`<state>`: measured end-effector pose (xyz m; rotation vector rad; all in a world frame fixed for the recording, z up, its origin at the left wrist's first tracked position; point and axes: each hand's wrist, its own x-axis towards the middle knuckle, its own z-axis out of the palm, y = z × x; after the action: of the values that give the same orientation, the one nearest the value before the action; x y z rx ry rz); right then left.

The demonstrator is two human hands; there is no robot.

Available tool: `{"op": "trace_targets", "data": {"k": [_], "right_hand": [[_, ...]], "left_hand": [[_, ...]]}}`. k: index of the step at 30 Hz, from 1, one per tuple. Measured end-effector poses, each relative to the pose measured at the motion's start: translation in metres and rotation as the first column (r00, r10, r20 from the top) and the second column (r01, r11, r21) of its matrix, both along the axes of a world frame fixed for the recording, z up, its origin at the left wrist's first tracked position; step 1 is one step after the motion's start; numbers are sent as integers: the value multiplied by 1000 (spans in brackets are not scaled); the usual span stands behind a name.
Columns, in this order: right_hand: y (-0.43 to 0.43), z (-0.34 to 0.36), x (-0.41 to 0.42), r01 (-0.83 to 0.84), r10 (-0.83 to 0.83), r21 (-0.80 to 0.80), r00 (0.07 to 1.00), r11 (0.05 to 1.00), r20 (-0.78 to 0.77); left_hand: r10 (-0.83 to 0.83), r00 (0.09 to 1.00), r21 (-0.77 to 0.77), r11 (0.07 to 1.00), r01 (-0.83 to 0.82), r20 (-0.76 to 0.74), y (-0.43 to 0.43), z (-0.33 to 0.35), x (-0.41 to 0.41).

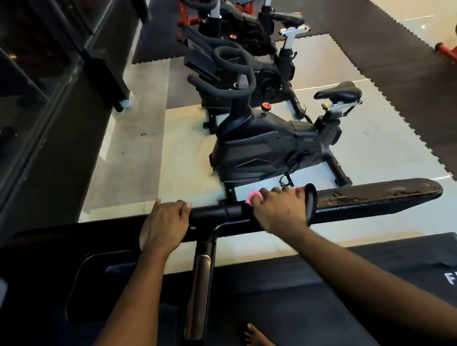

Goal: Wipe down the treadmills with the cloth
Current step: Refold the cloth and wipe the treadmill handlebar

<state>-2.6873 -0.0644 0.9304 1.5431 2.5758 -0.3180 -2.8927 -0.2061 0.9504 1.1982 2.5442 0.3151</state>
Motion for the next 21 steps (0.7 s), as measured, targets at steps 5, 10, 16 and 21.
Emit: {"op": "trace_targets", "data": {"k": [5,10,16,21], "right_hand": [[-18,1,-24,-102,106,50,991,994,-85],[27,2,46,-182,177,-25,974,983,-141],[13,-4,4,142,-144,90,989,986,13],[-11,-3,3,-221,250,136,934,966,-254]], "left_hand": [[24,1000,-1,1000,-24,0,4,3,3],[-27,999,36,999,25,43,-2,5,7],[-87,996,59,995,86,16,2,6,6],[-17,1000,185,983,18,-6,4,-11,-3]]}}
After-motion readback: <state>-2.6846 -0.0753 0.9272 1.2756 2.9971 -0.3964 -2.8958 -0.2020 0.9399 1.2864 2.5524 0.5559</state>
